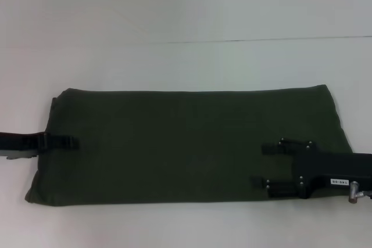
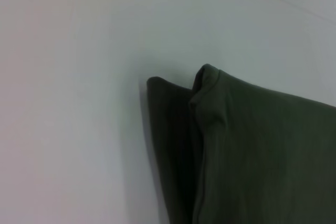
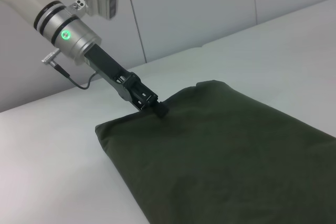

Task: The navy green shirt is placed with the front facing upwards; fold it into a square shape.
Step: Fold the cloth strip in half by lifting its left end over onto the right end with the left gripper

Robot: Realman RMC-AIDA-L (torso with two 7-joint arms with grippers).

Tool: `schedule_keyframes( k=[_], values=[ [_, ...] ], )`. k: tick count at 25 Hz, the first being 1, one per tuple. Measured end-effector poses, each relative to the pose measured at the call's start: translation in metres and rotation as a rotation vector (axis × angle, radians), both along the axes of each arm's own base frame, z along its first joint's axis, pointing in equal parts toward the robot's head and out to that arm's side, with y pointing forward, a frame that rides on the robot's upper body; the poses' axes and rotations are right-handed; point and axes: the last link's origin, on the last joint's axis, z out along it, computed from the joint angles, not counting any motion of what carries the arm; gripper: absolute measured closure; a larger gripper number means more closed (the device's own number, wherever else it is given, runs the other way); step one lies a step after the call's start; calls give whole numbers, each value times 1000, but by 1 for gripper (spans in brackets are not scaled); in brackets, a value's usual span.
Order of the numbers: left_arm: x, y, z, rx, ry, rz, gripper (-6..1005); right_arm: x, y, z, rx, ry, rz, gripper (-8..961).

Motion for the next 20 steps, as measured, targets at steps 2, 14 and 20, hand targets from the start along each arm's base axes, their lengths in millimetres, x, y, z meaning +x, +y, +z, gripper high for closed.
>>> schedule_keyframes(
  k=[2,14,20],
  values=[
    [0,-1,-1,-5,-4,1,124,0,0,0,-1,-3,0,47],
    [3,-2,-7,-29,-31,3,125,1,0,-1,-3,-7,-1,49],
    [6,-1,-11,-41,-41,1,126,1,0,-1,-3,-12,-2,50]
  ],
)
